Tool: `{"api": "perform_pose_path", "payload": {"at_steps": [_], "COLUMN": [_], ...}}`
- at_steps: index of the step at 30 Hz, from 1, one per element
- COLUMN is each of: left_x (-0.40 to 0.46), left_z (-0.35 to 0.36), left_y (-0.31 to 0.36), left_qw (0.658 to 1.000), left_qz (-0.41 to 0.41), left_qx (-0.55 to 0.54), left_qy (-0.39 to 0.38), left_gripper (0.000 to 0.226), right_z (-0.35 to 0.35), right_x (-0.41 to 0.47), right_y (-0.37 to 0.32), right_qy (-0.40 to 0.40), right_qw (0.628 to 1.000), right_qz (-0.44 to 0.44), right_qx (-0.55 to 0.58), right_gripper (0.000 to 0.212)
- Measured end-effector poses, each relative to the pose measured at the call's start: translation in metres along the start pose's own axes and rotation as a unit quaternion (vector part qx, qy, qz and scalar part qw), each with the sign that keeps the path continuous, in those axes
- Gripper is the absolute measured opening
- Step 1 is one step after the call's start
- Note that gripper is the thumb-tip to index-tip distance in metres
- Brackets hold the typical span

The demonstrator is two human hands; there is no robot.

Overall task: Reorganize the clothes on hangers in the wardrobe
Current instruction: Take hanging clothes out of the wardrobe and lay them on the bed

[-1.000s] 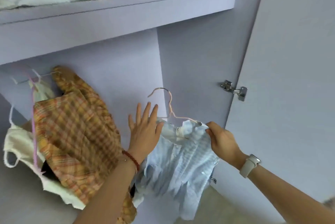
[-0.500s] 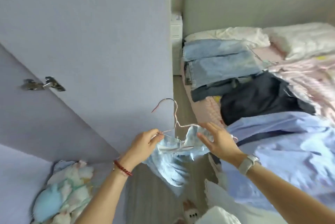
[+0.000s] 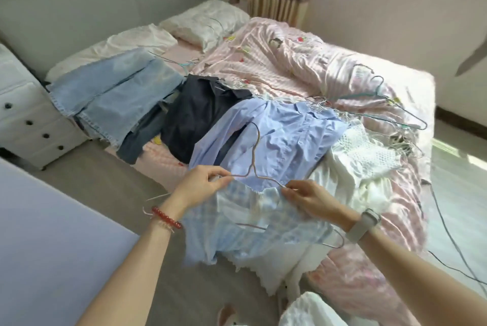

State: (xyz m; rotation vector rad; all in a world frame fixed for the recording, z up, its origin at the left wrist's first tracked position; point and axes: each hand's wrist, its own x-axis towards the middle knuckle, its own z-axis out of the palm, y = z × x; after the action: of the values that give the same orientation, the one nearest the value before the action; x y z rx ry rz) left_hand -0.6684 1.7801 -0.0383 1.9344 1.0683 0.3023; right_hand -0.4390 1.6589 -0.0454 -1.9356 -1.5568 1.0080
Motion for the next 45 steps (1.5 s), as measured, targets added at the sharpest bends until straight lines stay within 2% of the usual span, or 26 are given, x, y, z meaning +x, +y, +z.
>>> {"api": "perform_pose_path", "payload": {"at_steps": [3,6,9,12,16,19,22,25,27,29,31,35,38,42,45], "left_x": [0.046,0.098,0.148,0.200,0.279,0.346,0.406,0.456,0.484,0.505,0.510,0.491,0.481,0.461,0.421], "left_z": [0.029,0.063,0.105,0.150,0.205,0.243,0.272,0.300,0.320,0.342,0.363,0.391,0.387,0.351,0.303], "left_y": [0.049,0.108,0.174,0.235,0.303,0.342,0.361,0.351,0.331,0.303,0.268,0.203,0.181,0.176,0.166], "left_qw": [0.999,0.997,0.993,0.986,0.979,0.978,0.970,0.954,0.946,0.935,0.928,0.912,0.904,0.917,0.916], "left_qz": [0.025,0.076,0.119,0.159,0.198,0.201,0.213,0.219,0.191,0.158,0.122,0.075,0.041,0.039,0.055], "left_qx": [-0.007,0.006,0.008,0.012,0.011,0.021,0.015,0.099,0.194,0.289,0.345,0.400,0.423,0.397,0.391], "left_qy": [-0.034,-0.022,0.010,0.036,0.052,0.057,0.114,0.182,0.173,0.132,0.069,-0.046,-0.050,0.007,0.070], "left_gripper": [0.015,0.015,0.016,0.022,0.022,0.024,0.022,0.023,0.031,0.045,0.057,0.060,0.057,0.055,0.054], "right_z": [-0.058,-0.116,-0.172,-0.234,-0.311,-0.360,-0.400,-0.413,-0.408,-0.395,-0.375,-0.326,-0.303,-0.285,-0.266], "right_x": [-0.017,-0.031,-0.042,-0.037,-0.009,0.023,0.063,0.110,0.143,0.171,0.188,0.191,0.191,0.195,0.197], "right_y": [0.020,0.044,0.076,0.115,0.178,0.229,0.271,0.314,0.344,0.377,0.407,0.440,0.434,0.386,0.332], "right_qy": [0.068,0.205,0.381,0.499,0.562,0.572,0.597,0.592,0.572,0.509,0.413,0.269,0.204,0.219,0.230], "right_qw": [0.996,0.976,0.909,0.839,0.795,0.789,0.779,0.780,0.785,0.816,0.856,0.900,0.921,0.940,0.948], "right_qz": [0.051,0.070,0.100,0.125,0.145,0.161,0.145,0.137,0.169,0.223,0.273,0.319,0.315,0.241,0.176], "right_qx": [0.022,-0.035,-0.134,-0.179,-0.176,-0.154,-0.129,-0.150,-0.167,-0.162,-0.144,-0.126,-0.104,-0.099,-0.136], "right_gripper": [0.024,0.022,0.023,0.027,0.028,0.028,0.027,0.024,0.021,0.027,0.045,0.055,0.054,0.050,0.047]}}
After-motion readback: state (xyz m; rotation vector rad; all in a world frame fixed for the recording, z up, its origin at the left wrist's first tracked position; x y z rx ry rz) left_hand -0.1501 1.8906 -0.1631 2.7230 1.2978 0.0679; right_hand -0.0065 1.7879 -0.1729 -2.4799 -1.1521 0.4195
